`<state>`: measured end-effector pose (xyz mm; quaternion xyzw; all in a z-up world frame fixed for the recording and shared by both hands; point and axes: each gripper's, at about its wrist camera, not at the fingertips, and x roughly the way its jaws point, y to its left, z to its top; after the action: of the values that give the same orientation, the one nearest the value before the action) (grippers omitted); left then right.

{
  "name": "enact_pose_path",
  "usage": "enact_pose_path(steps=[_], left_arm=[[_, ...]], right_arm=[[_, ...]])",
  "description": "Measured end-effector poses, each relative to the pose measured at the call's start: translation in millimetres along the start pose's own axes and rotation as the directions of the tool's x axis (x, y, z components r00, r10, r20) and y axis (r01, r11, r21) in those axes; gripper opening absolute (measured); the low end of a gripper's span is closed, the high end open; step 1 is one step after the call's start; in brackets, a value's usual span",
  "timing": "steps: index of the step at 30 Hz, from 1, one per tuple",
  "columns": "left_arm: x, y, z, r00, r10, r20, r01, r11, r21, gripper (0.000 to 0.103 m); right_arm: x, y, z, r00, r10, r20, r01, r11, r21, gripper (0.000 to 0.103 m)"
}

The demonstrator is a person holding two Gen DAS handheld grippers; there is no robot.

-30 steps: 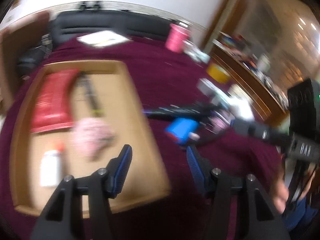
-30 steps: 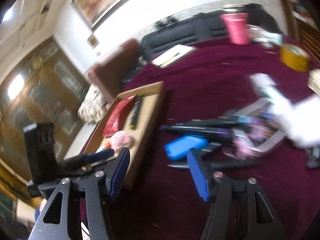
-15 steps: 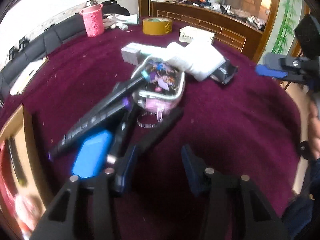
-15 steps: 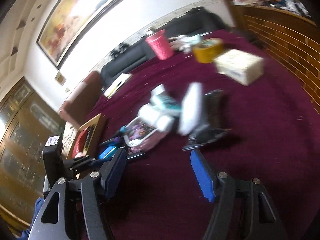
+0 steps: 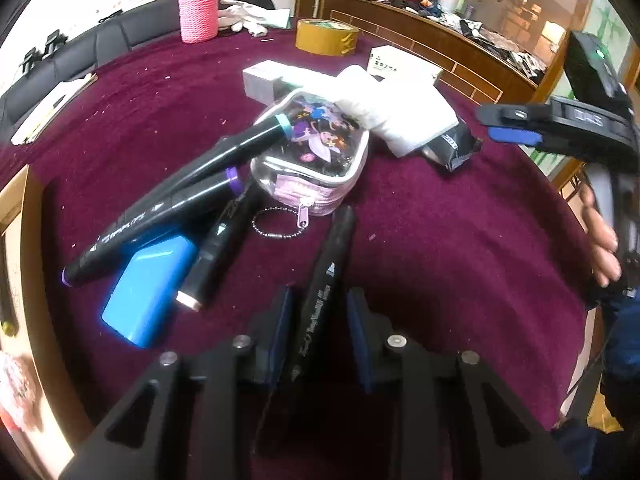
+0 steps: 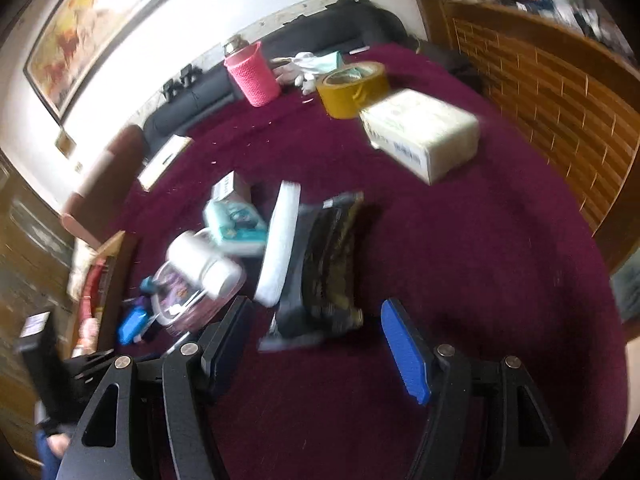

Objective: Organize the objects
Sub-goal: 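Grasp a black marker with the left tool while the right grasps the black bag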

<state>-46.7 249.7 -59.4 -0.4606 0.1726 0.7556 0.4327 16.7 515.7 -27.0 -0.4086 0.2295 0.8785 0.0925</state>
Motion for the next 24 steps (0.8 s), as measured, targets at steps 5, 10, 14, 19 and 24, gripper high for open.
enact_pose_path(steps=[5, 10, 14, 19, 24], left_arm=[[3, -8, 2, 0.999, 0.043, 0.016, -0.043, 0.999, -0.008, 0.028], [5, -8, 3, 0.999, 0.043, 0.021, -0.043, 0.999, -0.012, 0.028], [8, -9, 7, 0.998, 0.056, 0.023, -0.056, 0.998, -0.010, 0.028], [11, -15, 9, 0.994, 0.101, 0.040, -0.101, 0.995, -0.005, 0.028], [-3, -5, -9, 0.998, 0.019, 0.062, -0.012, 0.994, -0.109, 0.015]], right_arm=[[26, 22, 18, 0.980, -0.196, -0.042, 0.188, 0.971, -0.145, 0.069], [26, 35, 19, 0.973, -0.219, -0.071, 0.197, 0.951, -0.238, 0.064], [44, 28, 18, 0.967, -0.238, -0.093, 0.213, 0.952, -0.219, 0.049], [61, 14, 22, 0.973, -0.217, -0.085, 0.202, 0.967, -0.154, 0.033], [19, 1, -6, 0.994, -0.093, -0.054, 0.091, 0.995, -0.041, 0.028]])
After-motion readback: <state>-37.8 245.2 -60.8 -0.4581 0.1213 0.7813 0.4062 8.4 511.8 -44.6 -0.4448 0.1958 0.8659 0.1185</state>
